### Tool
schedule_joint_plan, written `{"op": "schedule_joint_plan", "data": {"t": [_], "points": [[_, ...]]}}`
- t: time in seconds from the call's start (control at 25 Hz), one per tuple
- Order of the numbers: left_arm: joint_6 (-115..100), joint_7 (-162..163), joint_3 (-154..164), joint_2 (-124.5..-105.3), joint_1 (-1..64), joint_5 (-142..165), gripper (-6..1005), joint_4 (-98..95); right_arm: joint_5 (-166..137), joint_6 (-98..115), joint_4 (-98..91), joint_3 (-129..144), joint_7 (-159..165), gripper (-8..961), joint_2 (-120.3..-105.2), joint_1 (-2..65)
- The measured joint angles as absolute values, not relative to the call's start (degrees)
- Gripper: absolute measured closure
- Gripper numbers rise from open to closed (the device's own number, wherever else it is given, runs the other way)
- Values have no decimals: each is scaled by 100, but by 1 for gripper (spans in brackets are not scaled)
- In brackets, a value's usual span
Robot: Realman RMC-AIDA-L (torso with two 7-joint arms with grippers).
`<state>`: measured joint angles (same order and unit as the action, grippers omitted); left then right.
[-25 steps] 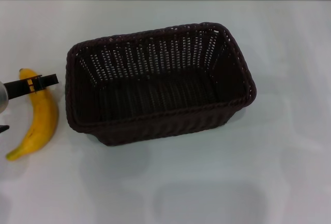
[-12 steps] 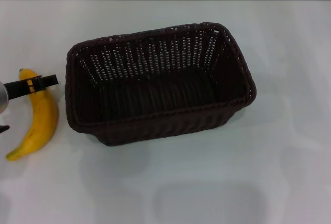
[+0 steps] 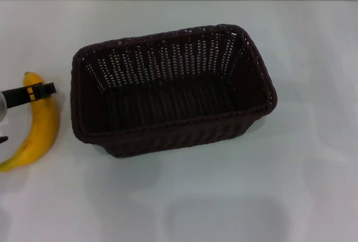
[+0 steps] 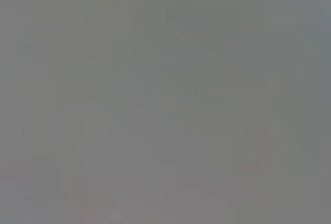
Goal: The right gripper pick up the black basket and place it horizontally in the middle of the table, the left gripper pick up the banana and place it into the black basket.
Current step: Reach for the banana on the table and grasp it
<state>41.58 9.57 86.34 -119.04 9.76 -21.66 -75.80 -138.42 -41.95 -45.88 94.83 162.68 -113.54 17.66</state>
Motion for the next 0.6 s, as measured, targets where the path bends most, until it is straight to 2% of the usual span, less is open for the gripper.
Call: {"op": "schedule_joint_plan", "data": {"t": [0.16, 0.6], "points": [[4168, 958, 8598, -11903, 982, -2190, 383, -7548, -13843, -4199, -4599, 9483, 16269, 116, -11354, 1766], [4184, 964, 8539, -11905, 1051, -2186, 494, -7540, -13842, -4202, -4648, 9483, 16268, 116, -11346, 1767]]}}
